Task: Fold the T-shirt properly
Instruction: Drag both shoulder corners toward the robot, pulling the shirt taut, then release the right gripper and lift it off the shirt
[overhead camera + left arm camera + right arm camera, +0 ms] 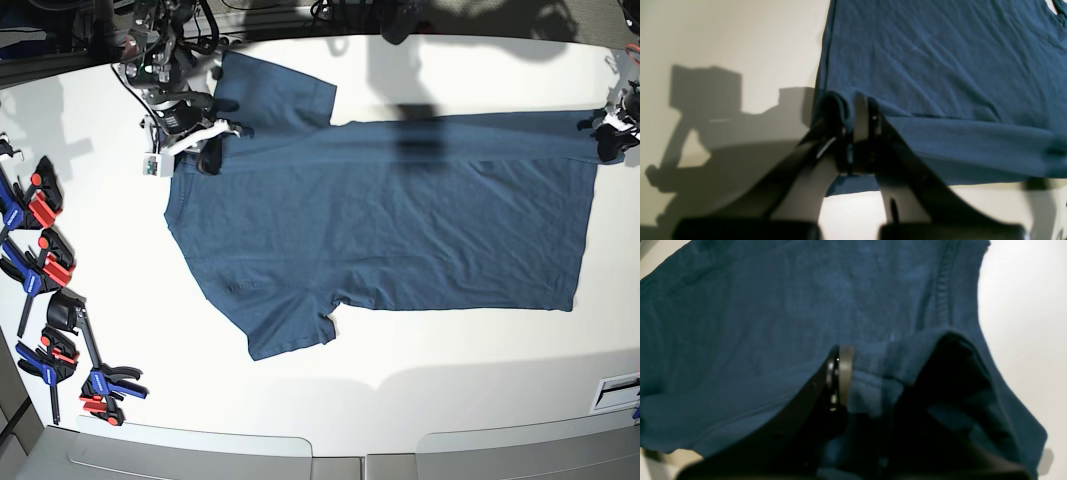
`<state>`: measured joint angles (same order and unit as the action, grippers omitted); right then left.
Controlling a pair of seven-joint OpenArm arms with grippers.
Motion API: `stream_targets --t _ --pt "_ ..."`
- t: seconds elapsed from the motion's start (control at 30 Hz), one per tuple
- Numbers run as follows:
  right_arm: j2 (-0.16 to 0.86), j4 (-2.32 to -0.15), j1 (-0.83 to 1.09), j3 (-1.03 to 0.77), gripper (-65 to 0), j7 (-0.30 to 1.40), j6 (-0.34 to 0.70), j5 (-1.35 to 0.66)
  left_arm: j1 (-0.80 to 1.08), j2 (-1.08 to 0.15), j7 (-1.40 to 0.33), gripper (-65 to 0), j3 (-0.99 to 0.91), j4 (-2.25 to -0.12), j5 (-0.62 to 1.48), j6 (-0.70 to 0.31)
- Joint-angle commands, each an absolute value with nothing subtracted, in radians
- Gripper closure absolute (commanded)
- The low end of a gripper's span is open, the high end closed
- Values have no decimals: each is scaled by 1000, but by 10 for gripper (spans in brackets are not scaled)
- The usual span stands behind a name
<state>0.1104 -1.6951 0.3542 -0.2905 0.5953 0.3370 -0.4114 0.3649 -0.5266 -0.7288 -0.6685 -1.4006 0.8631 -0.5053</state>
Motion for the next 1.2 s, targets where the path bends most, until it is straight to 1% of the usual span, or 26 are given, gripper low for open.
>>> stream_targets --t 0.0,0.17,0.2,0.27,0.3,0.33,0.43,0.53,0.67,0.77,1.0,1.07,1.17 --pt "116 -1708 347 -294 0 573 340 -418 363 -550 -702 0 -679 -1415 879 -508" --pt "116 -1708 347 -294 0 577 340 -419 363 -550 -702 0 -679 -1415 879 -509" --pt "116 -1708 347 -294 -58 577 341 -419 363 -552 -702 -23 -679 -1415 879 -509" --pt "117 -1708 347 -294 -211 577 341 -423 363 -565 -701 -145 -679 -1415 879 -509" --pt "117 -1710 347 -294 -265 577 340 -422 363 -577 -701 -182 -680 -1415 879 -509" --pt "117 -1712 347 -294 -295 577 340 -422 363 -592 -702 -199 -682 -1415 879 -508" --pt "117 -1729 347 -295 -300 600 340 -422 363 -647 -702 -201 -682 -1415 879 -508" --pt "116 -1772 347 -312 -299 676 340 -422 363 -696 -702 -201 -682 -1415 879 -508" --pt "116 -1857 350 -371 -299 790 340 -422 363 -740 -702 -201 -698 -1415 879 -508" --pt "117 -1917 369 -434 -299 830 340 -436 363 -764 -702 -201 -732 -1415 879 -508" --pt "116 -1975 514 -561 -299 923 341 -616 363 -785 -702 -201 -825 -1415 880 -508" --pt "113 -1975 571 -572 -299 951 341 -641 363 -785 -702 -201 -833 -1415 880 -508" --pt "108 -1974 661 -569 -299 947 341 -649 363 -784 -702 -201 -832 -1415 880 -508"
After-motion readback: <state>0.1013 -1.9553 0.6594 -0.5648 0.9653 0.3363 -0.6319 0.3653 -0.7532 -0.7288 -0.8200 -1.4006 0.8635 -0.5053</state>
